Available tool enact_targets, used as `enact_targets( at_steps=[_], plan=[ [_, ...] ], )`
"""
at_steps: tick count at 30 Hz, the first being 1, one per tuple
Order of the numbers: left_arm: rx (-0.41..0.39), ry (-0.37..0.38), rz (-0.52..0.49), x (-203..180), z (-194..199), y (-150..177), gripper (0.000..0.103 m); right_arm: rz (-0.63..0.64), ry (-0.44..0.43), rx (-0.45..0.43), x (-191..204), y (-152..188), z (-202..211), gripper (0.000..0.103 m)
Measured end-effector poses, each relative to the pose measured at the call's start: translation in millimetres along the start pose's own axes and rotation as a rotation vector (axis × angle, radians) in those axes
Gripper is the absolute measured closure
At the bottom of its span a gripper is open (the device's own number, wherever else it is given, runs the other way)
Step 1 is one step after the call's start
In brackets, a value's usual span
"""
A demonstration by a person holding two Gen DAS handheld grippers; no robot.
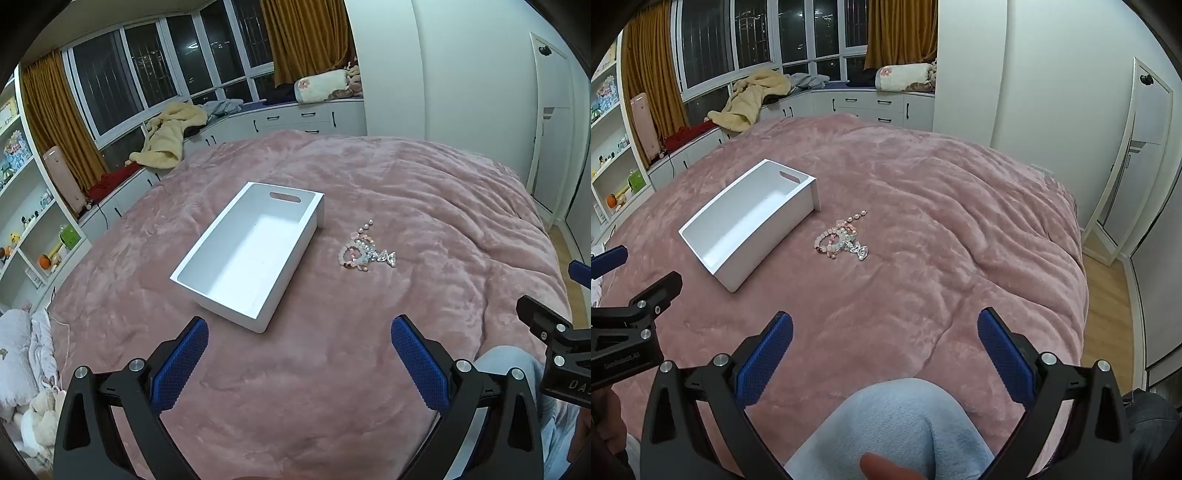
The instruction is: Organize jewelry
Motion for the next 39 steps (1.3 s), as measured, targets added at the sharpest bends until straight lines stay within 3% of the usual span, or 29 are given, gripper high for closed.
enact_targets(
  at_steps=[39],
  plan=[
    [0.011,-0.016,-0.009,0.6,-4.0,2.0,0.003,-0.004,-0.005,0.009,2.8,5.1,-4.2,0.004]
  ],
)
Point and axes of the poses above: each gripper's, at about its wrist camera, not at the fingertips, and z roughly against the way its jaws point, x to its left, y to its underside, the point moved 6 cm from there along -z, roughly the way its jaws point, and after that the axes turned 13 degrees about z, right-handed, at the moved point
